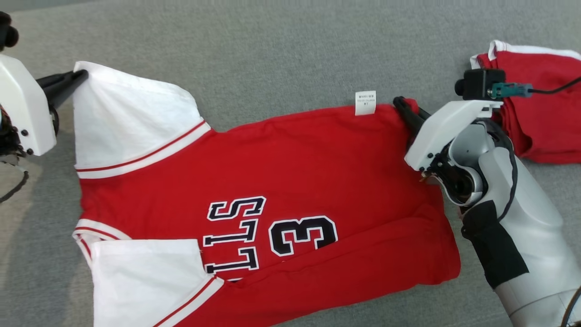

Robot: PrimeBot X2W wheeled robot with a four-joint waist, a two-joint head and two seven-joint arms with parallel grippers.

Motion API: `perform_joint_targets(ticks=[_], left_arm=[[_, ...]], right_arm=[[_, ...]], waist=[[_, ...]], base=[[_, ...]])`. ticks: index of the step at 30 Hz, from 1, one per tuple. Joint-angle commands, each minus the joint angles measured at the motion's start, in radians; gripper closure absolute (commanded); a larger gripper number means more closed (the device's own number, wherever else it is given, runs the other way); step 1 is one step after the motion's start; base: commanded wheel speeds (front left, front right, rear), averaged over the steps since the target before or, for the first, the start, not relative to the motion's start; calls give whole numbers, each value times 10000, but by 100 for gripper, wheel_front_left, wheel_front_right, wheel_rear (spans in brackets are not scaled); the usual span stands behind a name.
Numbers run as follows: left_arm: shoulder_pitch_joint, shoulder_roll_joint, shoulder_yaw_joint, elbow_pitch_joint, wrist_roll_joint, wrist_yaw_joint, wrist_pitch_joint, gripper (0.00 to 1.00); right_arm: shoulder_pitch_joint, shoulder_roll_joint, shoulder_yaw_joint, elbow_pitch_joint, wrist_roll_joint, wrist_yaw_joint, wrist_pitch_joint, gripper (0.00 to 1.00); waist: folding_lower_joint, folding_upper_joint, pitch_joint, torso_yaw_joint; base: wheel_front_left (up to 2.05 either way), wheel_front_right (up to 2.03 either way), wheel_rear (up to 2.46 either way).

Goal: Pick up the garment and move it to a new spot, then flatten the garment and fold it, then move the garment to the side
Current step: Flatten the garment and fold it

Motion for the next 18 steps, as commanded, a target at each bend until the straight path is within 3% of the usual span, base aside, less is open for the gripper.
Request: perform_joint_targets(ticks=[1, 8, 18], left_arm=[[179, -56, -46, -65, -112, -4, -71, 100], [519, -95, -227, -480, -563, -4, 211, 100], [1122, 16, -368, -1242, -1451, -4, 1792, 100]], right_arm=[[214, -158, -64, 57, 28, 5, -78, 100], [559, -567, -197, 83, 187, 5, 126, 100], [1070, -1125, 86, 51, 696, 5, 1256, 100]], waist=[[0, 0, -434, 286], [0, 0, -1233, 568], [0, 0, -2206, 839]], base=[[0, 0, 0], [0, 0, 0], [0, 0, 0]])
